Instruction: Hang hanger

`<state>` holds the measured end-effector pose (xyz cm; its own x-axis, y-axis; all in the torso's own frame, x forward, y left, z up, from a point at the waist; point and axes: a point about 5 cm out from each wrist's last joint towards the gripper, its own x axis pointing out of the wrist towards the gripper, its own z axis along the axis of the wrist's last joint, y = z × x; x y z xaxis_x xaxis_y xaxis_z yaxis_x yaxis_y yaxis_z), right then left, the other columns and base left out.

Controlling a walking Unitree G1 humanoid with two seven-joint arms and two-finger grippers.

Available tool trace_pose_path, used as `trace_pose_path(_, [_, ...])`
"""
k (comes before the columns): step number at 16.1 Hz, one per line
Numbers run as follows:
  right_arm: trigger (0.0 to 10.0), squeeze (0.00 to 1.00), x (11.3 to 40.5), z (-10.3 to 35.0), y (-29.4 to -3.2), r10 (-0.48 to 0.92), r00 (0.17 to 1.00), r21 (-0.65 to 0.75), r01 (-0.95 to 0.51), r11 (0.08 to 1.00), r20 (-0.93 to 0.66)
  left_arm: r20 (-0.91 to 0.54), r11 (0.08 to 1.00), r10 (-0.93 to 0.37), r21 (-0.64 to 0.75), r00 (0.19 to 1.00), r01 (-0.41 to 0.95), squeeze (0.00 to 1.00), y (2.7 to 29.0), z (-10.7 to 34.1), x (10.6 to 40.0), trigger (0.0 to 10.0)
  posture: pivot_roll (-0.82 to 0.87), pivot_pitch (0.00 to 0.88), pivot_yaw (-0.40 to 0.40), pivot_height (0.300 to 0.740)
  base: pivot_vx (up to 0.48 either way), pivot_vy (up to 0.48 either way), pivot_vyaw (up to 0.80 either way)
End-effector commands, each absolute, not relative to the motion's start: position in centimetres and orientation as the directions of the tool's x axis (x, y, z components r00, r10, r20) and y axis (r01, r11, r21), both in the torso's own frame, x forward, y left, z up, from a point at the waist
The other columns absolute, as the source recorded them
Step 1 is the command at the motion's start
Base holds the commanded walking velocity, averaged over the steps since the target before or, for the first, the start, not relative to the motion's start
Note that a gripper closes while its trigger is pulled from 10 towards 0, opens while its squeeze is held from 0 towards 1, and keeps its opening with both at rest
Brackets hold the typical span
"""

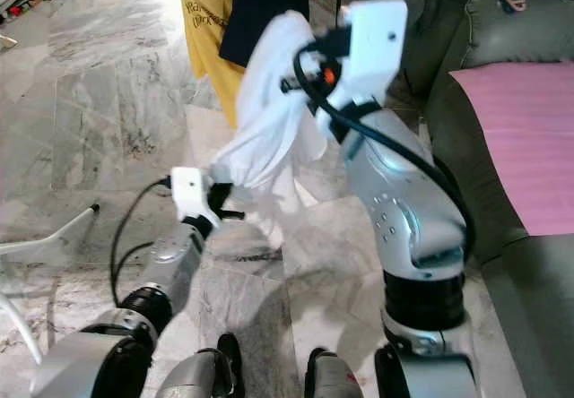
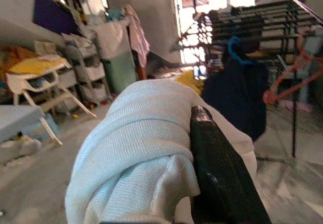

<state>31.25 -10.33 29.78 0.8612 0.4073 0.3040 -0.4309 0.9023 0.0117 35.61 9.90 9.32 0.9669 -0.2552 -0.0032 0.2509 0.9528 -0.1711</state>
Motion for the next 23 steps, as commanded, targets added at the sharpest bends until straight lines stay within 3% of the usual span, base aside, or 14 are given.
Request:
trace_pose_path(1, [0.0, 0.00, 31.1, 28.8, -11.5, 0.368, 0.882, -0.017, -0.380, 0.925, 0.294, 0.075, 0.964, -0.234, -0.108, 0.969, 0.241, 0.00, 10.6, 11.1, 36.4, 0.0, -0.25, 0.228, 0.063, 0.740, 0.000, 0.000, 0.00])
trace_pose_path(3, [0.0, 0.00, 31.4, 27.5, -12.5, 0.313, 0.915, -0.043, -0.312, 0.949, 0.256, 0.127, 0.966, -0.239, -0.075, 0.963, 0.249, 0.00, 11.0, 12.3, 36.7, 0.0, -0.25, 0.231, 0.066, 0.740, 0.000, 0.000, 0.00])
trace_pose_path(4, [0.0, 0.00, 32.0, 25.4, -14.1, 0.208, 0.957, -0.111, -0.188, 0.976, 0.202, 0.192, 0.963, -0.257, -0.032, 0.947, 0.268, 0.00, 11.6, 13.6, 36.9, 0.0, -0.24, 0.239, 0.073, 0.740, 0.000, 0.000, 0.00])
trace_pose_path(7, [0.0, 0.00, 32.4, 22.4, -15.1, 0.122, 0.983, -0.229, -0.089, 0.969, 0.135, 0.263, 0.962, -0.269, 0.024, 0.927, 0.272, 0.00, 12.5, 15.1, 36.8, 0.0, -0.22, 0.253, 0.084, 0.740, 0.000, 0.000, 0.00])
trace_pose_path(9, [0.0, 0.00, 32.6, 20.6, -15.7, 0.065, 0.993, -0.359, -0.026, 0.933, 0.097, 0.248, 0.956, -0.292, 0.046, 0.924, 0.289, 0.00, 12.5, 15.7, 37.0, 0.0, -0.21, 0.261, 0.090, 0.740, 0.000, 0.000, 0.00])
trace_pose_path(10, [0.0, 0.00, 32.8, 19.5, -16.6, 0.013, 0.994, -0.524, 0.048, 0.850, 0.112, 0.249, 0.952, -0.306, 0.065, 0.919, 0.299, 0.00, 12.7, 16.4, 37.2, 0.0, -0.20, 0.268, 0.094, 0.740, 0.000, 0.000, 0.00])
trace_pose_path(12, [0.0, 0.00, 33.0, 17.7, -17.5, -0.042, 0.998, -0.572, 0.059, 0.818, 0.044, 0.265, 0.955, -0.297, 0.068, 0.917, 0.289, 0.00, 13.2, 17.3, 37.3, 0.0, -0.19, 0.278, 0.097, 0.740, 0.000, 0.000, 0.00])
trace_pose_path(13, [8.0, 0.00, 33.0, 17.4, -17.5, -0.041, 0.999, -0.611, 0.051, 0.790, 0.031, 0.270, 0.956, -0.294, 0.070, 0.917, 0.286, 0.00, 13.3, 17.4, 37.3, 0.0, -0.18, 0.279, 0.097, 0.740, 0.000, 0.000, 0.00])
trace_pose_path(14, [10.0, 0.00, 32.9, 16.8, -17.6, -0.042, 0.999, -0.605, 0.041, 0.795, 0.013, 0.290, 0.960, -0.278, 0.072, 0.916, 0.269, 0.00, 13.5, 18.1, 37.4, 0.0, -0.18, 0.282, 0.100, 0.740, 0.000, 0.000, 0.00])
trace_pose_path(17, [10.0, 0.00, 32.9, 16.2, -17.7, -0.045, 0.999, -0.637, 0.050, 0.770, 0.025, 0.382, 0.975, -0.224, 0.078, 0.897, 0.210, 0.00, 13.9, 20.4, 37.3, 0.0, -0.18, 0.285, 0.104, 0.740, 0.000, 0.000, 0.00])
trace_pose_path(21, [10.0, 0.00, 32.8, 14.5, -18.6, -0.066, 0.997, -0.761, 0.024, 0.648, -0.025, 0.399, 0.977, -0.209, 0.130, 0.893, 0.171, 0.00, 14.1, 21.4, 37.4, 0.0, -0.17, 0.292, 0.111, 0.740, 0.000, 0.000, 0.00])
trace_pose_path(22, [10.0, 1.00, 32.6, 13.9, -18.7, -0.049, 0.997, -0.759, -0.013, 0.651, -0.059, 0.395, 0.979, -0.198, 0.129, 0.897, 0.159, 0.00, 14.3, 21.5, 37.4, 0.0, -0.16, 0.294, 0.113, 0.740, 0.000, 0.000, 0.00])
trace_pose_path(23, [10.0, 1.00, 32.4, 12.9, -18.6, -0.019, 0.994, -0.770, -0.074, 0.634, -0.111, 0.390, 0.983, -0.177, 0.117, 0.904, 0.142, 0.00, 14.5, 21.6, 37.5, 0.0, -0.16, 0.294, 0.114, 0.740, 0.000, 0.000, 0.00])
